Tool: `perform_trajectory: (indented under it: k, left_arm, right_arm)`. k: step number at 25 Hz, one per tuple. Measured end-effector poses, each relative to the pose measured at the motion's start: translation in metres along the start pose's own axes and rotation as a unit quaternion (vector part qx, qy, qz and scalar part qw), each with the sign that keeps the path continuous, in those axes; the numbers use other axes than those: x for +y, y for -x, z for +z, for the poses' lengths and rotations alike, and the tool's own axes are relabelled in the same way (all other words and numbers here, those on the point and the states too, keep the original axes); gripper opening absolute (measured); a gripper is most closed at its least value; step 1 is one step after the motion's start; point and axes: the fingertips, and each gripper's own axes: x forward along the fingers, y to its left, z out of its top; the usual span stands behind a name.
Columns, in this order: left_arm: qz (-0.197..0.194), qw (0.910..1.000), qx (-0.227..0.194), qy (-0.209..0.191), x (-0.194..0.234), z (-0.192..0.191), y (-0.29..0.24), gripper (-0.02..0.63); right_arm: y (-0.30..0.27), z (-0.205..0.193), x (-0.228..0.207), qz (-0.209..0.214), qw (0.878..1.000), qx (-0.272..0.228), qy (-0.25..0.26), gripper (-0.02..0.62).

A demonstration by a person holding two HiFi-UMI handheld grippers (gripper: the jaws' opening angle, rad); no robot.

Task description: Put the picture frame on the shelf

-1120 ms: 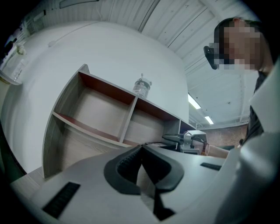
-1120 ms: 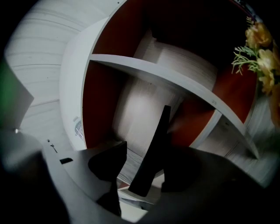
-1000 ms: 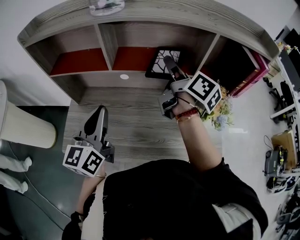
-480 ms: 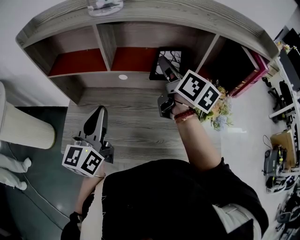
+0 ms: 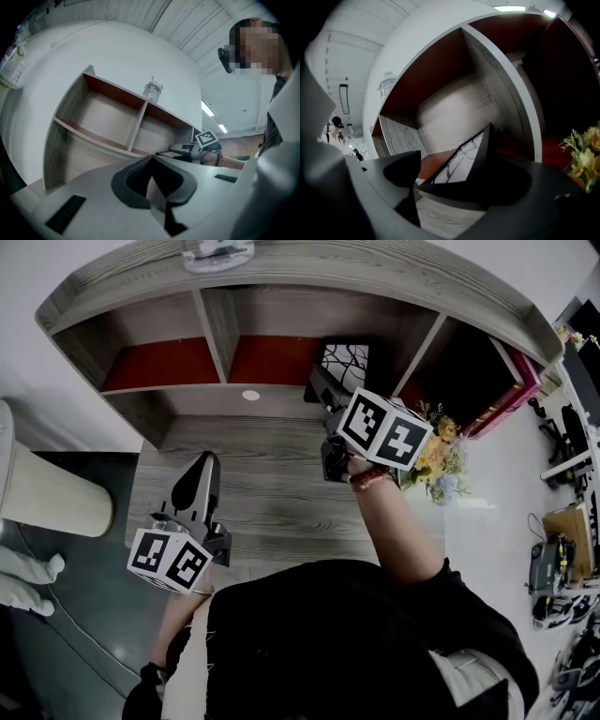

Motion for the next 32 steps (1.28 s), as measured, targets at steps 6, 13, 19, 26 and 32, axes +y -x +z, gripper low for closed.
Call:
perform_trajectory:
  k: [6, 13, 19, 26, 32]
  left_arm:
    - [0.001, 1.0, 0.0, -0.001, 0.002, 0.0, 0.0, 0.012]
    - [0.007, 1.0, -0.003, -0.002, 0.004, 0.001, 0.004, 0.012]
    - [0.009, 0.9999, -0.006, 0.001, 0.005, 0.002, 0.007, 0.012]
    - [0.005, 1.0, -0.007, -0.001, 0.001, 0.002, 0.006, 0.012]
    - [0.004, 1.0, -0.008, 0.0, -0.002, 0.003, 0.006, 0.012]
  right_arm:
    - [-0.001, -0.004, -0.003, -0.039, 0.998, 0.004, 0.055, 0.443]
    - [-0.003, -0.01, -0.006, -0.073, 0.991, 0.023, 0.111, 0.483]
    - [-0.003, -0.005, -0.012, -0.091, 0.981, 0.034, 0.168, 0.525]
    - [-0.004, -0.002, -0.015, -0.09, 0.979, 0.026, 0.181, 0.525]
    - [0.001, 0.0, -0.008, -0.072, 0.981, 0.019, 0.178, 0.525]
